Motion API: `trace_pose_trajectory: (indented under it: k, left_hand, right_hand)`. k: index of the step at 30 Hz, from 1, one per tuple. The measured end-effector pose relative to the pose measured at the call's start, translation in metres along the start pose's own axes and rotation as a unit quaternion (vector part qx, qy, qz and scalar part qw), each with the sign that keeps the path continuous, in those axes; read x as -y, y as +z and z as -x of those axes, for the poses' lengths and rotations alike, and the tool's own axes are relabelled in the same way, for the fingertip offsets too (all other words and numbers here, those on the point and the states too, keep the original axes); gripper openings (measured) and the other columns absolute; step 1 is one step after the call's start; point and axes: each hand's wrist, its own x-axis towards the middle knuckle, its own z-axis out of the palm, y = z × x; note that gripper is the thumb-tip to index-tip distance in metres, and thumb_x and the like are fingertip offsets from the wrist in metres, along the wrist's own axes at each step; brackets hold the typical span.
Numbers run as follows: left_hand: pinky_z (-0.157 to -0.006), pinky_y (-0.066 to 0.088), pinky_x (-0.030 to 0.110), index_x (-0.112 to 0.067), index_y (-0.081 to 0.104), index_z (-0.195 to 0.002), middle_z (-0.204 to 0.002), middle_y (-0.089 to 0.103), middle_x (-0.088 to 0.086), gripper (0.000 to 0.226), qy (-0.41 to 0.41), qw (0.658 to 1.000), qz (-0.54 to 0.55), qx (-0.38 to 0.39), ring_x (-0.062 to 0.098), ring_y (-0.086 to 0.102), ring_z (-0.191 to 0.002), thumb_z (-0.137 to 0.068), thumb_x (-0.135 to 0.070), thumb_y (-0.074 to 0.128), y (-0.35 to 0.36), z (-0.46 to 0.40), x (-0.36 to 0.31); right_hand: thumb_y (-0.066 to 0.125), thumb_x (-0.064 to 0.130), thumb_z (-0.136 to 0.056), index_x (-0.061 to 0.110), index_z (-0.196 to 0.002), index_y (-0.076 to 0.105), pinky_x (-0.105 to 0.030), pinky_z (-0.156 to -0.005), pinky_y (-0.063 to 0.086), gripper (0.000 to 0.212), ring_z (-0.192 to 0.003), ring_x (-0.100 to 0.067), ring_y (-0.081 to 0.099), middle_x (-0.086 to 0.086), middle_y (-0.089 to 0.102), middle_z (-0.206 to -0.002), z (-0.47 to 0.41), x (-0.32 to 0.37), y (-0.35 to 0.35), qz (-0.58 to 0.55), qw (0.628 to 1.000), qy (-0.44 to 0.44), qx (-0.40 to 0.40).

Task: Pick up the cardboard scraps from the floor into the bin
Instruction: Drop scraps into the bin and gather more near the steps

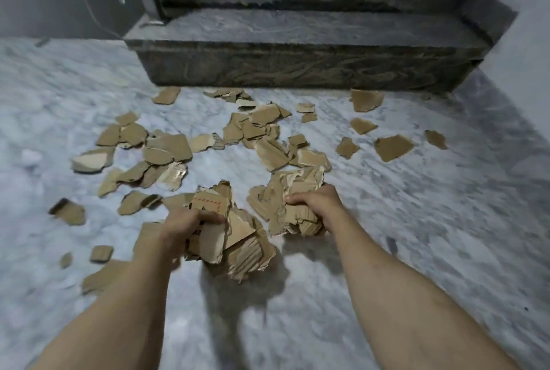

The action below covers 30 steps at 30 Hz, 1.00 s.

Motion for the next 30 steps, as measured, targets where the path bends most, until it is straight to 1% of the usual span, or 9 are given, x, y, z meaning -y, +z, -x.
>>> trace_pose_trajectory:
  k: [2, 6, 9, 15, 20, 23, 26, 28, 30]
  left_hand:
    - [-0.071, 0.058, 0.046, -0.002, 0.067, -0.092, -0.094, 0.072, 0.021, 0.028, 0.002, 0.999, 0.009, -0.045, 0.039, 0.068, -0.084, -0.069, -0.003, 0.083, -0.038, -0.008, -0.001]
    - [-0.076, 0.061, 0.049, 0.0, 0.07, -0.089, -0.096, 0.073, 0.021, 0.051, -0.038, 0.995, 0.009, -0.088, 0.041, 0.069, -0.091, -0.044, -0.013, 0.091, -0.086, -0.032, 0.016]
    - [-0.07, 0.063, 0.051, 0.002, 0.064, -0.112, -0.107, 0.069, 0.02, 0.108, -0.072, 0.993, -0.028, -0.092, 0.038, 0.066, -0.091, -0.011, -0.028, 0.087, -0.112, -0.063, 0.045]
    - [-0.071, 0.062, 0.052, -0.006, 0.064, -0.105, -0.106, 0.065, 0.016, 0.085, -0.135, 0.979, -0.064, -0.136, 0.04, 0.062, -0.094, -0.028, -0.031, 0.091, -0.096, -0.067, 0.062]
    - [-0.093, 0.054, 0.045, -0.008, 0.044, -0.117, -0.125, 0.036, 0.017, 0.102, -0.183, 0.964, -0.089, -0.171, 0.039, 0.041, -0.118, -0.032, -0.032, 0.095, -0.08, -0.062, 0.059]
    - [-0.089, 0.056, 0.045, -0.004, 0.049, -0.118, -0.113, 0.056, 0.013, 0.121, -0.147, 0.974, -0.073, -0.157, 0.038, 0.055, -0.107, -0.008, -0.037, 0.089, -0.078, -0.071, 0.063]
    - [-0.083, 0.061, 0.043, -0.004, 0.069, -0.095, -0.096, 0.07, 0.011, 0.094, -0.126, 0.979, -0.033, -0.159, 0.035, 0.066, -0.093, -0.01, -0.037, 0.09, -0.08, -0.058, 0.061]
    - [-0.077, 0.062, 0.042, -0.002, 0.072, -0.083, -0.094, 0.071, 0.015, 0.062, -0.132, 0.978, 0.026, -0.159, 0.036, 0.068, -0.09, -0.03, -0.023, 0.097, -0.082, -0.042, 0.063]
    - [-0.065, 0.061, 0.041, 0.001, 0.073, -0.087, -0.098, 0.073, 0.02, 0.061, -0.155, 0.973, 0.078, -0.154, 0.038, 0.069, -0.086, -0.034, -0.016, 0.096, -0.084, -0.024, 0.069]
  right_hand:
    - [0.098, 0.036, -0.029, 0.008, -0.101, 0.066, -0.043, -0.092, 0.057, 0.084, -0.1, -0.028, 0.069, -0.01, 0.073, -0.104, -0.01, 0.018, 0.036, 0.035, 0.999, -0.005, 0.031]
    - [0.095, 0.044, -0.015, 0.004, -0.145, 0.033, -0.043, -0.101, 0.051, 0.15, -0.126, -0.035, 0.054, -0.018, 0.052, -0.142, -0.029, 0.024, 0.076, 0.127, 0.991, 0.033, 0.027]
    - [0.1, 0.029, -0.032, 0.004, -0.14, 0.042, -0.04, -0.093, 0.054, 0.126, -0.116, -0.033, 0.06, -0.018, 0.057, -0.137, -0.028, 0.027, 0.094, 0.142, 0.989, 0.044, 0.011]
    - [0.096, 0.044, -0.052, 0.012, -0.147, 0.034, -0.044, -0.109, 0.039, 0.118, -0.138, -0.041, 0.031, -0.021, 0.022, -0.153, -0.029, 0.036, 0.103, 0.319, 0.945, 0.071, -0.032]
    - [0.096, 0.036, -0.05, 0.009, -0.139, 0.038, -0.044, -0.098, 0.051, 0.11, -0.124, -0.039, 0.052, -0.018, 0.047, -0.14, -0.037, 0.027, 0.107, 0.29, 0.956, 0.032, -0.029]
    - [0.098, 0.032, -0.044, 0.003, -0.137, 0.038, -0.044, -0.094, 0.054, 0.115, -0.115, -0.036, 0.06, -0.018, 0.059, -0.13, -0.035, 0.029, 0.109, 0.242, 0.97, 0.035, 0.003]
    - [0.093, 0.043, -0.02, 0.005, -0.122, 0.059, -0.042, -0.09, 0.057, 0.114, -0.104, -0.033, 0.065, -0.016, 0.066, -0.121, -0.04, 0.027, 0.11, 0.243, 0.97, 0.02, 0.023]
    - [0.096, 0.042, -0.033, 0.006, -0.126, 0.056, -0.041, -0.096, 0.052, 0.107, -0.118, -0.037, 0.055, -0.019, 0.054, -0.135, -0.034, 0.032, 0.11, 0.273, 0.962, 0.016, 0.018]
    - [0.096, 0.036, -0.051, 0.007, -0.128, 0.05, -0.041, -0.096, 0.05, 0.094, -0.12, -0.038, 0.054, -0.019, 0.054, -0.135, -0.029, 0.037, 0.109, 0.283, 0.959, -0.005, 0.009]
